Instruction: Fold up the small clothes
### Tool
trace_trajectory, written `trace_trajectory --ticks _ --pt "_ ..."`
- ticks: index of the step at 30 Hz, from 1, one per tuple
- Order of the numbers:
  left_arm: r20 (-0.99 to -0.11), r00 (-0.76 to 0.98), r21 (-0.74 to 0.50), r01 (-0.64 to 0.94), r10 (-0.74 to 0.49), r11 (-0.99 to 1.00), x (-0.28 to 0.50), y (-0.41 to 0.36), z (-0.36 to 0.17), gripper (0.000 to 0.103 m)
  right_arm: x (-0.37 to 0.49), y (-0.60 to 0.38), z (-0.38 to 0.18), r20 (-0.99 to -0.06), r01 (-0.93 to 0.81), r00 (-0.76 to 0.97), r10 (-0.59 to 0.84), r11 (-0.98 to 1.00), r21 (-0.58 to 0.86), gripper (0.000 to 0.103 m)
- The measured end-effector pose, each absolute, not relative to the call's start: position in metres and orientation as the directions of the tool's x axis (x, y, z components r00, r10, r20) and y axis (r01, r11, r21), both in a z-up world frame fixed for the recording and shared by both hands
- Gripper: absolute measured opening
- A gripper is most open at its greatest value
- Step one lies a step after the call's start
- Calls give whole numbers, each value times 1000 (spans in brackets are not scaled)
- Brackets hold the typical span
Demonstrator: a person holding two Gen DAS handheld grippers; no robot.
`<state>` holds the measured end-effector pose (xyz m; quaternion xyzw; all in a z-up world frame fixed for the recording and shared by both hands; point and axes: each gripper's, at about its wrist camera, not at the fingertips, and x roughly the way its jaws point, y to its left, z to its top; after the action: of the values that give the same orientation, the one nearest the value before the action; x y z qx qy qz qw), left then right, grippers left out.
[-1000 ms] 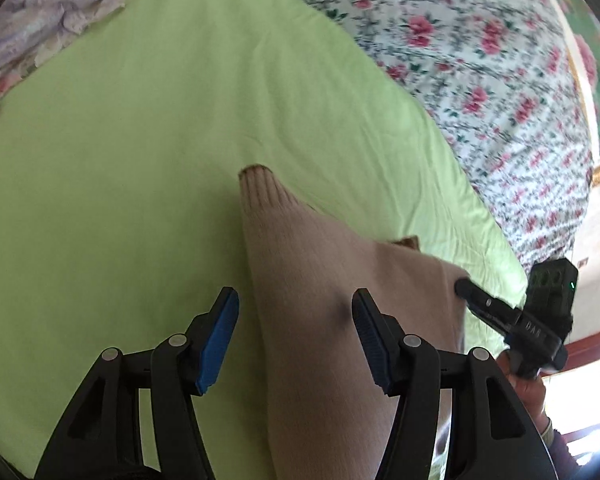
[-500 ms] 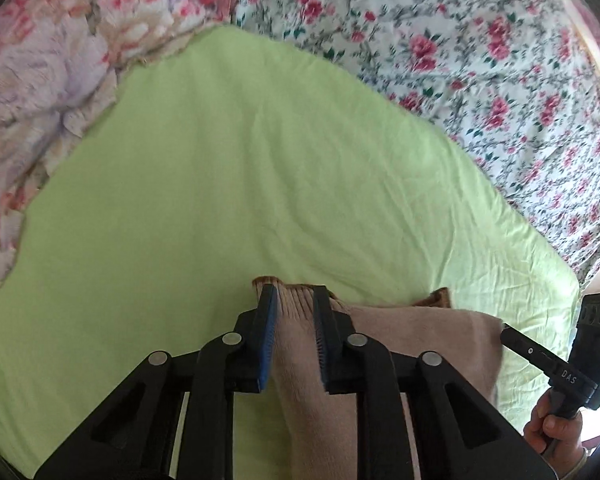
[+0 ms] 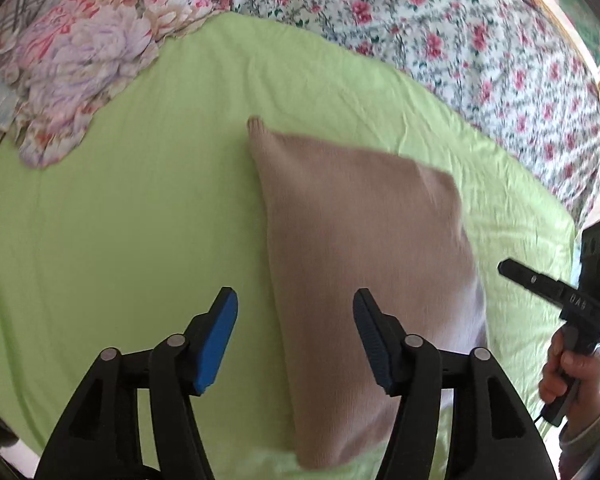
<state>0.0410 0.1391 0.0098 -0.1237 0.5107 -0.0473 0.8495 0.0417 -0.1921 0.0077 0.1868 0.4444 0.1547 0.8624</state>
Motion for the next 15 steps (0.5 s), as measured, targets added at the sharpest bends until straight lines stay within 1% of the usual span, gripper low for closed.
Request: trace_trajectory --ticks 2,5,9,10,12,14,15 --pt "-868 462 -230 -52 -181 972 20 134 6 66 27 -189 6 -712 -116 554 431 887 447 44" --pt "-878 451 -210 -55 -163 976 -5 131 1 66 4 -183 6 -715 -143 556 424 896 420 54" --pt "-886 453 -147 -71 -100 987 -29 129 -1 67 -23 -170 5 -720 -186 561 407 910 370 67" --pt "-887 454 -125 -72 -80 989 -34 129 -2 68 -30 -165 4 -725 -198 563 396 917 347 69" --pt "-886 462 -85 -71 -42 994 -44 127 -2 73 -42 -156 2 -743 -221 563 362 932 287 78" --pt "-876 482 -51 -65 -13 997 -59 123 -2 78 -52 -148 -3 -761 -246 556 334 941 232 80" --pt "-871 491 -31 -56 0 998 -63 121 -2 79 -57 -144 -6 -770 -266 546 330 940 214 80"
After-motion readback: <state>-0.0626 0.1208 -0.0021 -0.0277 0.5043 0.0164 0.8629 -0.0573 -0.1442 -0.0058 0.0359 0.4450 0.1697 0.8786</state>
